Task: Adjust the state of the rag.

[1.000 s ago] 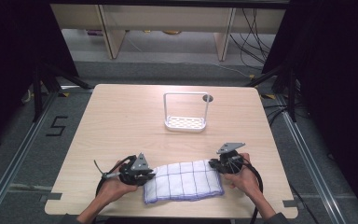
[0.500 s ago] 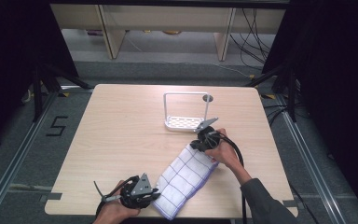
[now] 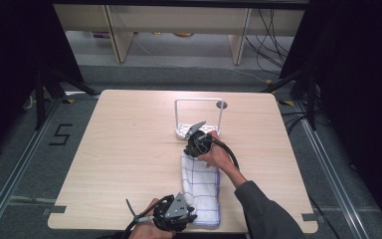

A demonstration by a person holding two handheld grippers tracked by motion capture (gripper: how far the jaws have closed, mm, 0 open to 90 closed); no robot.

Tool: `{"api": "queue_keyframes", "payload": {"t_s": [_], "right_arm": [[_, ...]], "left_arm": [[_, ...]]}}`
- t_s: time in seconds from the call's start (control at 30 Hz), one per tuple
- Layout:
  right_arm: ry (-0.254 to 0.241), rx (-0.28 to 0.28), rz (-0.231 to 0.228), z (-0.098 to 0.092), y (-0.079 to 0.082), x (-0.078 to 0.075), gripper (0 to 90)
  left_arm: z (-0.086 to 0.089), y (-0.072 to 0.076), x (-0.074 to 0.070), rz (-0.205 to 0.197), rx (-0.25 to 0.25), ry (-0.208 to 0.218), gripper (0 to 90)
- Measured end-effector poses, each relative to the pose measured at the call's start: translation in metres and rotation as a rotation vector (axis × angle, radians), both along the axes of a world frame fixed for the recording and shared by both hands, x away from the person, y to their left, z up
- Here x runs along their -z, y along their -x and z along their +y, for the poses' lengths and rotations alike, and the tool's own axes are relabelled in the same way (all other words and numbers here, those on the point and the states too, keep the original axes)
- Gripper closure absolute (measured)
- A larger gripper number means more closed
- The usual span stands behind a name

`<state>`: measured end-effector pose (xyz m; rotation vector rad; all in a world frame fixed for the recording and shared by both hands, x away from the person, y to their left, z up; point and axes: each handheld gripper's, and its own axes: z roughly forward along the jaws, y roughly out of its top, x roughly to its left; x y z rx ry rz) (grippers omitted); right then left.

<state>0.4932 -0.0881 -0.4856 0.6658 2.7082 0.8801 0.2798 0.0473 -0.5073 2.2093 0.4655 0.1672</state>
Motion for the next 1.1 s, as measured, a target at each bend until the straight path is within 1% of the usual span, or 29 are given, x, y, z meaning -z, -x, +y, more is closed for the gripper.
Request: {"api": "queue_keyframes", "payload": {"t_s": [0.03, 0.07, 0.1, 0.13, 0.17, 0.2, 0.23, 0.27, 0.3, 0.33, 0.37, 0.4, 0.43, 0.47, 0.53, 0.57, 0.6, 0.63, 0.67, 0.7, 0.77, 0.8, 0.83, 0.87, 0.9, 0.93, 0.97, 1.03, 1.1], "right_arm": [[-0.010, 0.036, -0.010, -0.001, 0.000, -0.003, 64.7], [-0.039, 0.078, -0.011, -0.003, 0.000, -0.006, 59.1], [-0.049, 0.104, -0.014, -0.006, 0.001, -0.010, 55.4], [-0.043, 0.120, -0.026, -0.012, 0.002, -0.015, 53.0], [-0.052, 0.119, -0.025, -0.017, 0.003, -0.019, 52.5], [-0.078, 0.139, -0.035, -0.025, 0.006, -0.024, 51.6], [-0.106, 0.141, -0.049, -0.034, 0.008, -0.029, 50.5], [-0.137, 0.186, -0.046, -0.050, 0.012, -0.036, 47.6], [-0.137, 0.186, -0.046, -0.050, 0.012, -0.036, 47.6], [-0.156, 0.229, -0.035, -0.056, 0.014, -0.036, 47.3], [-0.146, 0.263, -0.076, -0.069, 0.018, -0.034, 47.9], [-0.122, 0.264, -0.073, -0.073, 0.020, -0.033, 48.1], [-0.108, 0.258, -0.066, -0.077, 0.023, -0.030, 48.1], [-0.114, 0.270, -0.043, -0.079, 0.025, -0.026, 48.0], [-0.112, 0.268, -0.038, -0.081, 0.026, -0.022, 48.0], [-0.099, 0.296, -0.001, -0.083, 0.027, -0.015, 47.5], [-0.090, 0.313, 0.012, -0.085, 0.027, -0.013, 47.5], [-0.090, 0.313, 0.012, -0.085, 0.027, -0.013, 47.5], [-0.106, 0.328, 0.008, -0.087, 0.026, -0.010, 47.5], [-0.097, 0.332, 0.035, -0.090, 0.026, -0.010, 47.5], [-0.099, 0.329, 0.022, -0.094, 0.023, -0.008, 47.3], [-0.108, 0.350, 0.023, -0.095, 0.024, -0.007, 47.1], [-0.120, 0.352, 0.014, -0.098, 0.023, -0.006, 46.0], [-0.120, 0.352, 0.014, -0.098, 0.023, -0.006, 46.0], [-0.138, 0.354, 0.030, -0.099, 0.023, -0.007, 45.6], [-0.125, 0.366, 0.036, -0.100, 0.023, -0.009, 45.1], [-0.122, 0.360, 0.035, -0.102, 0.022, -0.008, 44.0], [-0.123, 0.360, 0.035, -0.103, 0.022, -0.008, 43.5], [-0.138, 0.363, 0.026, -0.102, 0.021, -0.005, 42.6]], "left_arm": [[0.001, -0.001, -0.001, -0.001, 0.000, 0.000, 60.1], [0.003, 0.000, -0.003, 0.012, -0.018, 0.017, 54.9], [0.007, -0.003, -0.006, 0.005, -0.009, 0.032, 52.2], [0.012, -0.004, -0.010, 0.003, -0.031, 0.065, 50.9], [0.018, -0.009, -0.016, -0.003, -0.032, 0.090, 49.3], [0.022, -0.015, -0.022, -0.009, -0.056, 0.129, 48.3], [0.028, -0.022, -0.029, 0.002, -0.077, 0.144, 46.6], [0.036, -0.039, -0.038, -0.025, -0.126, 0.159, 45.7], [0.036, -0.039, -0.038, -0.025, -0.126, 0.159, 46.2], [0.040, -0.047, -0.041, -0.051, -0.165, 0.147, 46.2], [0.043, -0.058, -0.041, -0.075, -0.191, 0.154, 50.5], [0.049, -0.078, -0.040, -0.068, -0.236, 0.133, 50.6], [0.050, -0.087, -0.037, -0.067, -0.263, 0.130, 50.6], [0.050, -0.087, -0.037, -0.067, -0.263, 0.130, 50.2], [0.053, -0.103, -0.033, -0.057, -0.294, 0.110, 50.1], [0.053, -0.114, -0.029, -0.048, -0.310, 0.102, 50.1], [0.053, -0.118, -0.027, -0.049, -0.317, 0.091, 49.5], [0.053, -0.118, -0.027, -0.049, -0.317, 0.091, 48.7], [0.053, -0.121, -0.025, -0.048, -0.323, 0.078, 48.7], [0.052, -0.125, -0.021, -0.040, -0.321, 0.075, 47.7], [0.051, -0.130, -0.016, -0.017, -0.339, 0.085, 46.6], [0.051, -0.133, -0.014, -0.018, -0.341, 0.072, 46.6], [0.052, -0.138, -0.012, -0.006, -0.354, 0.085, 46.2], [0.052, -0.138, -0.012, -0.006, -0.354, 0.085, 46.0], [0.053, -0.141, -0.011, -0.003, -0.353, 0.075, 46.0], [0.053, -0.145, -0.010, 0.009, -0.351, 0.076, 45.7], [0.054, -0.151, -0.007, 0.015, -0.359, 0.083, 45.4], [0.053, -0.153, -0.006, 0.017, -0.367, 0.090, 45.3], [0.053, -0.159, -0.005, 0.025, -0.370, 0.103, 45.0]]}}
